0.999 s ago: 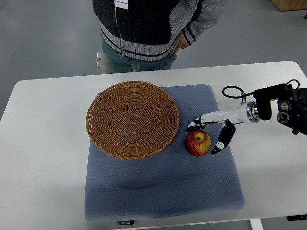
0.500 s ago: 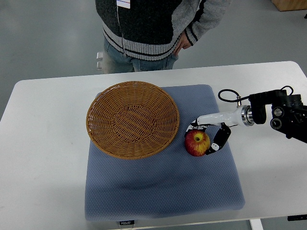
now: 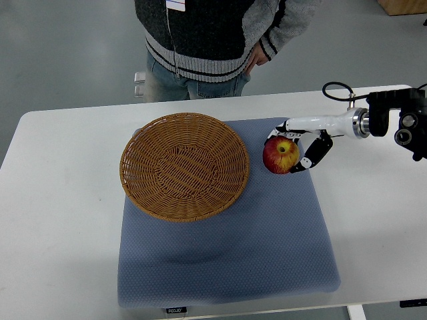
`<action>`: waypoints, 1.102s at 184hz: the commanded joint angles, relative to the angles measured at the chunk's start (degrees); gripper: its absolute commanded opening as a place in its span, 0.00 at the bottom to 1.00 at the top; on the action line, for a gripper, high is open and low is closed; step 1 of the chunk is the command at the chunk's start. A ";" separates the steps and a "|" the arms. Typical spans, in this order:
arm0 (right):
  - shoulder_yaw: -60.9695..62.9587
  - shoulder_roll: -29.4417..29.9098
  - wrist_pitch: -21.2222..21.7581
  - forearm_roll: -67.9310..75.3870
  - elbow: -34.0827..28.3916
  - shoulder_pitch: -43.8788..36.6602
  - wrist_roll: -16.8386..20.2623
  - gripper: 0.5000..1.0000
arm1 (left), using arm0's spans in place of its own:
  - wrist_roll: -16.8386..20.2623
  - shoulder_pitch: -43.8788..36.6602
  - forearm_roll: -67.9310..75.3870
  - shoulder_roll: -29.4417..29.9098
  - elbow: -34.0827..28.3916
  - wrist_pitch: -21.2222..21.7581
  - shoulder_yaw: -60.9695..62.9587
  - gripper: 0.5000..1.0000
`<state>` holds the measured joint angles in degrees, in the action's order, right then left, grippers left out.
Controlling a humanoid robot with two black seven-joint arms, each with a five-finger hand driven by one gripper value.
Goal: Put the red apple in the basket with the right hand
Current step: 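Carry the apple with the right hand over the wicker basket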
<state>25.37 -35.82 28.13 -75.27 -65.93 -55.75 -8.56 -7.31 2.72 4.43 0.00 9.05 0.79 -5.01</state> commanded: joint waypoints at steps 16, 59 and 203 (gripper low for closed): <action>2.50 1.63 0.44 2.93 2.12 -3.76 0.56 0.18 | 0.01 0.00 -0.04 0.00 0.00 0.00 0.00 1.00; 0.30 15.43 -0.09 1.44 9.15 -6.57 0.74 0.18 | 0.01 0.00 -0.04 0.00 0.00 0.00 0.00 1.00; -12.53 35.82 -6.33 -0.76 26.20 -10.61 0.56 0.28 | 0.01 0.09 -0.04 0.00 0.00 0.00 0.09 1.00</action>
<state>14.21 -0.14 22.09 -75.92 -40.03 -66.54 -7.99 -7.30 2.81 4.39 0.00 8.96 0.79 -4.98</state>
